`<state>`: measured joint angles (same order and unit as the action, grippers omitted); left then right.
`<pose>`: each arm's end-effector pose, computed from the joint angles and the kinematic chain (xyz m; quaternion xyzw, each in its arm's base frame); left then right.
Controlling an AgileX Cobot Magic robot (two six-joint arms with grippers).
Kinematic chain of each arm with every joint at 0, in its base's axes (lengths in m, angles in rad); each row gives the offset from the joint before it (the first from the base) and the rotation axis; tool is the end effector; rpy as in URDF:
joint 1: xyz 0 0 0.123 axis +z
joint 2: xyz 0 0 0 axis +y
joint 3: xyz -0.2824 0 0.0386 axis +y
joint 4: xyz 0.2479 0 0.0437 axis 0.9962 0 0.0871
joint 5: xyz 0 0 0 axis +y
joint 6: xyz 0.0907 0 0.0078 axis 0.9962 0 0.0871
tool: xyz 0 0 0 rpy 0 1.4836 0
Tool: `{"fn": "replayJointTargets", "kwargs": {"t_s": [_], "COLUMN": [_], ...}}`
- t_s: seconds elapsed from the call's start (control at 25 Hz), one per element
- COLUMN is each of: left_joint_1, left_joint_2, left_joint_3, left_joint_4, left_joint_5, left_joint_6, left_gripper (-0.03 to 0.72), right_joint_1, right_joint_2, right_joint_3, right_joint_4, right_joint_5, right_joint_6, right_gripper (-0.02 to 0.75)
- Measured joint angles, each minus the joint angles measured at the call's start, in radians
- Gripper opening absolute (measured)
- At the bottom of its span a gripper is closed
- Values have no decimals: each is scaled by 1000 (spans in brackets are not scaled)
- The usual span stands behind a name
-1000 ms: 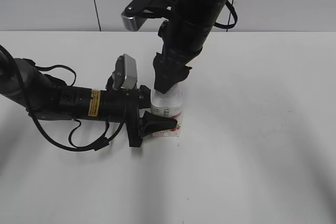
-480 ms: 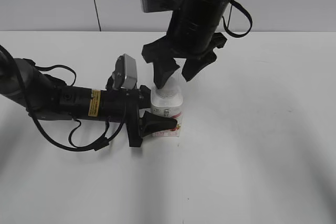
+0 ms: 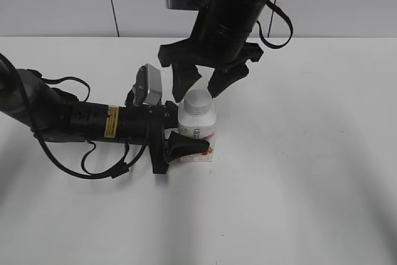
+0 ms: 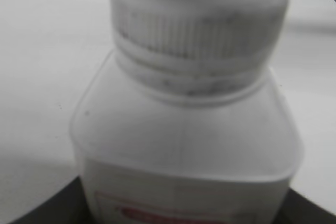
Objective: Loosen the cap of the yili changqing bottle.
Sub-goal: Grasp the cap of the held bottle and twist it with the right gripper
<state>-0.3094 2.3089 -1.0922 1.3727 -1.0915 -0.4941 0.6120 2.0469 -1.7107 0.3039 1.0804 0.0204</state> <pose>0.3358 -0.1904 0.0573 0.5466 0.6103 -0.3961 0.4146 0.3420 0.2694 0.2309 -0.2337 0.9546 0.1712 0.0692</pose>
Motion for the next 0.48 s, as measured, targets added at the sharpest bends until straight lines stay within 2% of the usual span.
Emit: {"fn": "replayJointTargets", "kwargs": {"t_s": [0.16, 0.48], "left_joint_1": [0, 0], "left_joint_2": [0, 0], "left_joint_3": [0, 0], "left_joint_4": [0, -5], "left_joint_5": [0, 0], "left_joint_6": [0, -2], "left_gripper": [394, 394], "right_joint_1": [0, 0], "right_joint_2": [0, 5], "right_joint_3": [0, 0], "right_joint_4": [-40, -37], "right_joint_5": [-8, -16], "right_joint_6": [74, 167], "right_gripper": [533, 533]}}
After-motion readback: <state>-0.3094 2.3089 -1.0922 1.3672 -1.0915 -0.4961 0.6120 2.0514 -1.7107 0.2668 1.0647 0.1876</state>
